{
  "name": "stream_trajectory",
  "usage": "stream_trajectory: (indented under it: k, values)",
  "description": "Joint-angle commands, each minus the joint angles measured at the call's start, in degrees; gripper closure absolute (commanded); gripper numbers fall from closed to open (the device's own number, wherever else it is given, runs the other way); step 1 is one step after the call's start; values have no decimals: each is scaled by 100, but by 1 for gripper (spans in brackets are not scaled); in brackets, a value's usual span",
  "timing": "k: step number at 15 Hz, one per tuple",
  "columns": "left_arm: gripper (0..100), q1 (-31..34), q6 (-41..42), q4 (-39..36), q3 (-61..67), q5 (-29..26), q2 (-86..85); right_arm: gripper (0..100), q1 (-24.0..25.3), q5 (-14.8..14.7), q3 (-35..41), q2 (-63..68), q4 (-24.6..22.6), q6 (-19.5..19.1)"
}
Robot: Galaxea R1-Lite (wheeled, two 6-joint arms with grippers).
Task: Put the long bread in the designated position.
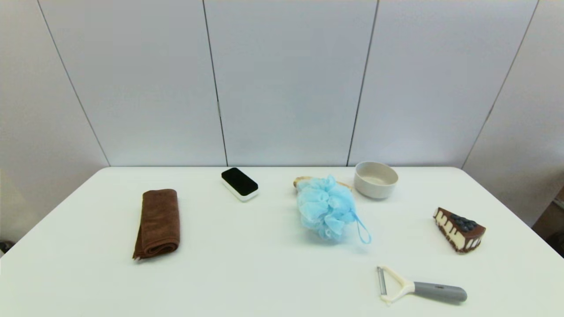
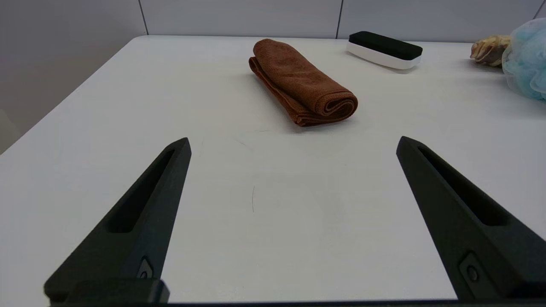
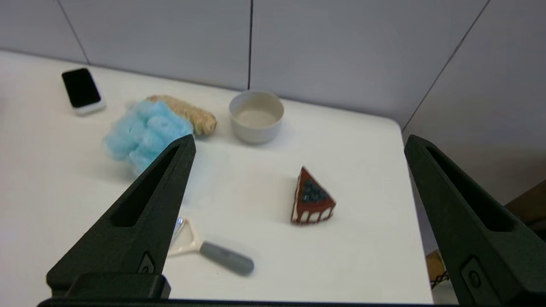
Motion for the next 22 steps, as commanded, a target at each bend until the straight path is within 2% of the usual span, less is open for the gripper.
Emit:
stream_trajectory:
  k: [1,9,13,17,22]
  values:
    - [0,0,-2,-4,9,-1,7,0,53,-4,906,-1151,4,11]
    - [0,0,-2,-4,9,-9,7,0,44,-4,2312,-2935,4,38]
    - [0,0,-2,-4,9,-9,7,0,18,-13,2831,-3436,-49,55]
    - [0,0,-2,-4,9,-1,7,0,-62,-13,3323,-3770,-400,64]
    - [0,0,-2,-4,9,-9,7,0,-88,-22,3683,-4183,-418,126]
